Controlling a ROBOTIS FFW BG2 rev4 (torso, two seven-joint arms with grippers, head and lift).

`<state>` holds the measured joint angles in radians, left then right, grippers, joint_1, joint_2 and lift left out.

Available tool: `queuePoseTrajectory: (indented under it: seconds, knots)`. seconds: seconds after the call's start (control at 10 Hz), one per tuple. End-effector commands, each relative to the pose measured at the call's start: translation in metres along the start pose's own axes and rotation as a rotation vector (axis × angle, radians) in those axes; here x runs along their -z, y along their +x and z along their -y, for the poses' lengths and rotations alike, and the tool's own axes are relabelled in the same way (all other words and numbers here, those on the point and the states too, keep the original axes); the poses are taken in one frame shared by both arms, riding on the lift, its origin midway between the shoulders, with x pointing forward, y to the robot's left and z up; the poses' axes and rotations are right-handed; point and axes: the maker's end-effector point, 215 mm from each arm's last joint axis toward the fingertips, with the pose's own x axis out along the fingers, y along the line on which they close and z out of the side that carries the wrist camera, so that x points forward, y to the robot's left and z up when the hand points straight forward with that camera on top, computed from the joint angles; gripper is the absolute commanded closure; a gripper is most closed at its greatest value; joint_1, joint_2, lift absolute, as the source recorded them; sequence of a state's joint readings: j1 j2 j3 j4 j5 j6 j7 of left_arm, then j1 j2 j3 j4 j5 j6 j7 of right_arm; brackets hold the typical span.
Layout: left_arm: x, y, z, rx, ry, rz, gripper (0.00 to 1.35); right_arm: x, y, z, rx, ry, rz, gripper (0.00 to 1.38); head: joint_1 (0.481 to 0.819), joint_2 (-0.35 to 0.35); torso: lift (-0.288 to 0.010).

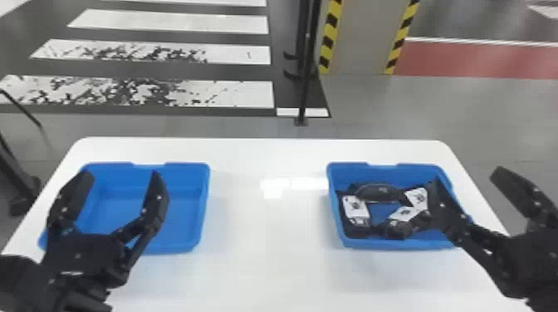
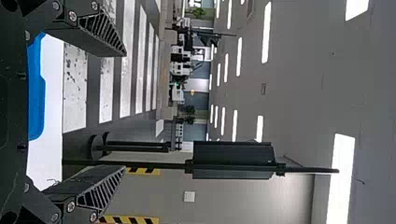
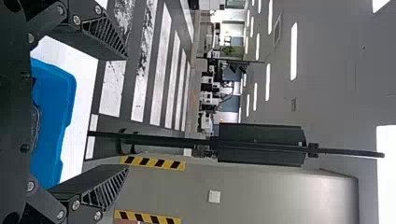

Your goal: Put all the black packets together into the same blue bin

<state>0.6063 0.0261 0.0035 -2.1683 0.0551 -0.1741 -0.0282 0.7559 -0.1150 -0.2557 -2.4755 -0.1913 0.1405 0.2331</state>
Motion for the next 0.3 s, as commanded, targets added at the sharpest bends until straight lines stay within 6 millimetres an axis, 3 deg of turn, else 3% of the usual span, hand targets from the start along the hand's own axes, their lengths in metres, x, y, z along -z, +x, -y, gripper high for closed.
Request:
queuePoseTrajectory:
  seconds: [0.0,0.2]
  knots:
    - [0.0007,-0.0008,-0.0004,-0.001,0.0,-0.002,0.18,-0.0007,0.0,-0.0001,0.0,-0.002,0.002,0.21,0.695,-0.068,-0.11]
    - [0.0007,-0.0008,-0.0001,0.0,0.0,-0.002,0.18,-0.0013,0.0001,0.0,0.001,-0.002,0.002,0.21,0.695,-0.067,-0.11]
